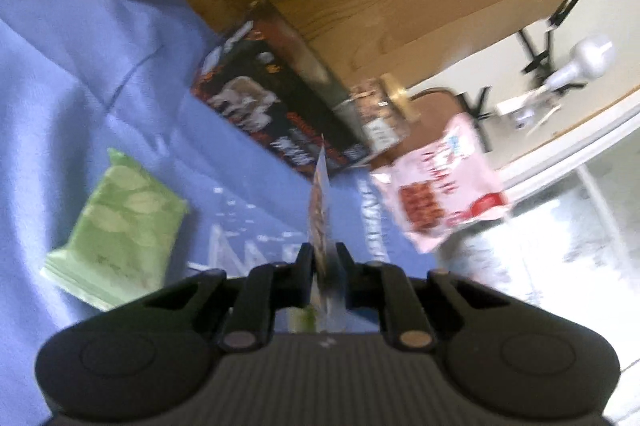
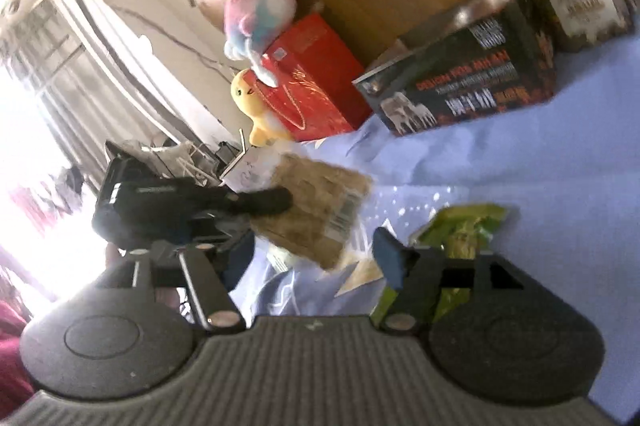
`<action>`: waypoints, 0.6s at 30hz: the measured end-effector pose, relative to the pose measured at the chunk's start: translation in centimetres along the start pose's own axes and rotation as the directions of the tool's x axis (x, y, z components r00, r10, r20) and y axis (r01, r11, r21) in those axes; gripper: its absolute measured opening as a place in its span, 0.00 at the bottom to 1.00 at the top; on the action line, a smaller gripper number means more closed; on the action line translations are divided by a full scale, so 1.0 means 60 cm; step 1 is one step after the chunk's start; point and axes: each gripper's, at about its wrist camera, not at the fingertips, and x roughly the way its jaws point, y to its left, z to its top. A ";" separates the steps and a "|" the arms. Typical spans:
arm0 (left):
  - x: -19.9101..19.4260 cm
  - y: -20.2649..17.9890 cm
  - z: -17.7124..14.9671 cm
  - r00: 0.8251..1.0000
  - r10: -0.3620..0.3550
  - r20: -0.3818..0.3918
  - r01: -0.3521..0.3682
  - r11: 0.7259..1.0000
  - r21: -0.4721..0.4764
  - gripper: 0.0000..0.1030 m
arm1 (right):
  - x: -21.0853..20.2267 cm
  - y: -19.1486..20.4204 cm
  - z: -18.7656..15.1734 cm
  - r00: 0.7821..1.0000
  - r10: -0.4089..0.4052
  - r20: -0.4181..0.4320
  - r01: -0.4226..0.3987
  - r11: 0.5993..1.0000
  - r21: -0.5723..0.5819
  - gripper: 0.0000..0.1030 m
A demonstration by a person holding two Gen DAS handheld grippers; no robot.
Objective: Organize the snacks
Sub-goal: 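Carry the seed bag into the tin with the left gripper, release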
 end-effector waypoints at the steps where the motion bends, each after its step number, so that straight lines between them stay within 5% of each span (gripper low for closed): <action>1: -0.004 -0.005 0.000 1.000 -0.022 0.002 0.022 1.000 0.001 0.11 | 0.003 -0.007 0.001 1.000 0.002 -0.003 -0.002 1.000 0.031 0.70; 5: -0.009 -0.035 0.005 0.998 -0.064 -0.003 0.064 0.997 0.044 0.11 | 0.012 -0.023 0.006 0.993 0.122 0.002 -0.120 0.979 0.165 0.67; 7: -0.001 -0.050 0.013 0.999 -0.044 -0.001 0.044 0.996 0.073 0.11 | 0.011 -0.014 0.016 0.987 0.161 0.009 -0.161 0.973 0.166 0.33; 9: 0.013 -0.068 0.032 1.000 0.003 0.009 -0.004 0.993 0.121 0.12 | 0.006 -0.004 0.033 0.993 0.116 0.029 -0.119 0.982 0.145 0.25; 15: 0.089 -0.123 0.123 0.981 0.172 0.091 -0.190 0.944 0.269 0.29 | 0.016 0.023 0.125 0.988 -0.064 0.141 0.060 0.998 0.036 0.23; 17: 0.121 -0.140 0.156 0.961 0.237 0.144 -0.272 0.909 0.317 0.42 | 0.040 0.024 0.162 0.975 -0.138 0.172 0.140 0.990 0.005 0.23; 18: 0.141 -0.144 0.172 0.943 0.287 0.166 -0.327 0.884 0.333 0.61 | 0.055 0.024 0.180 0.964 -0.180 0.195 0.186 0.982 -0.015 0.24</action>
